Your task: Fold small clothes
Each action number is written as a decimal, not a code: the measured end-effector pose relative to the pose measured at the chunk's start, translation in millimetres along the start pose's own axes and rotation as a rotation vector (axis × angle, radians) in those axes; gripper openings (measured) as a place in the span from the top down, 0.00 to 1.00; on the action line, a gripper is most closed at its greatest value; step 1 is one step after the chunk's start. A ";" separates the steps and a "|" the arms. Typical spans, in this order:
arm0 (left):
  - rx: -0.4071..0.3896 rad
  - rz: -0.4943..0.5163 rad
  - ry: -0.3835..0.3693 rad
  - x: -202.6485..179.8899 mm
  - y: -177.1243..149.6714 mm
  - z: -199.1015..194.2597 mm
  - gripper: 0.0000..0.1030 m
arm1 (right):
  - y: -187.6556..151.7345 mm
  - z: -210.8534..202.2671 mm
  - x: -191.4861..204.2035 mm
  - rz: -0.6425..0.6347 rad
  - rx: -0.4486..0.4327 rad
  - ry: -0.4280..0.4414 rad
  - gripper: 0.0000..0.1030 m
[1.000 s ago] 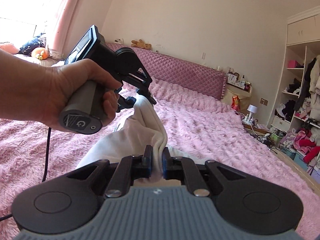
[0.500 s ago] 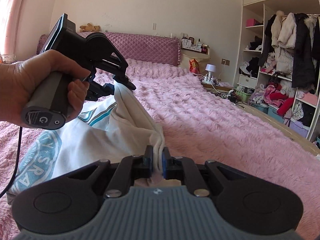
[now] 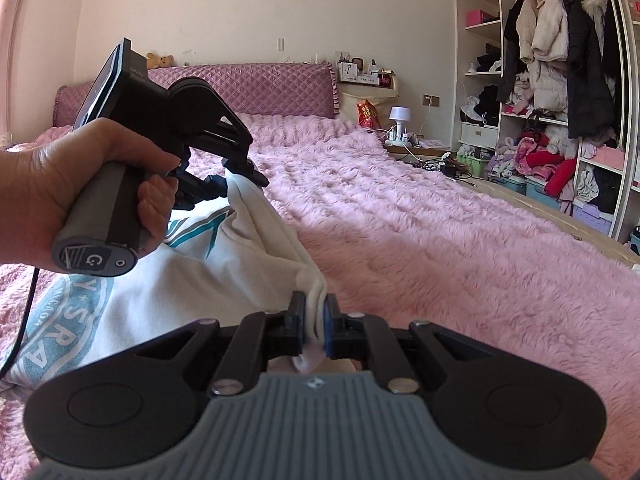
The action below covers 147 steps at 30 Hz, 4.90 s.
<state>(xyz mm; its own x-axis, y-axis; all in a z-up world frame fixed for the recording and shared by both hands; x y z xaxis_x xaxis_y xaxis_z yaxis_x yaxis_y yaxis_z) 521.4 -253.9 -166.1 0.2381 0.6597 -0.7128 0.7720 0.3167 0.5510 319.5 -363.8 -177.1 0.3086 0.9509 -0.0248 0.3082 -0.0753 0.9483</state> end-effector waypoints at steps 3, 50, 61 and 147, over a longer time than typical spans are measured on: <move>0.008 0.014 0.017 -1.5 -5.9 5.9 0.83 | -2.1 -1.2 -2.2 -0.006 0.006 -0.014 0.98; -0.004 0.558 0.350 67.5 -132.8 -232.1 0.91 | -10.3 -29.9 29.4 -0.161 0.084 0.096 0.60; 0.068 0.538 0.477 88.8 -142.8 -221.9 0.93 | -26.5 -22.0 31.5 -0.197 0.116 0.109 0.50; -0.001 0.417 0.394 75.4 -116.5 -191.6 0.80 | 38.1 20.6 28.1 0.220 0.243 0.453 0.73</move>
<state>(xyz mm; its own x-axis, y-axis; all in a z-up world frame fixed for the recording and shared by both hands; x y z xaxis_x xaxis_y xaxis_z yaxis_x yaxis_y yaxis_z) 336.5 -110.5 -200.9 0.2841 0.9333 -0.2194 0.6593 -0.0240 0.7515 358.4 -346.1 -148.2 -0.0123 0.9348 0.3550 0.4955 -0.3026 0.8142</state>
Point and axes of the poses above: each gripper's, at about its wrist camera, not at the fingertips, and z roughly the way its jaws point, x to its left, y to its top, the point moved 10 cm from there along z, roughly the way its jaws point, and after that the axes turned 6 degrees about -x, right-handed, at the moved point
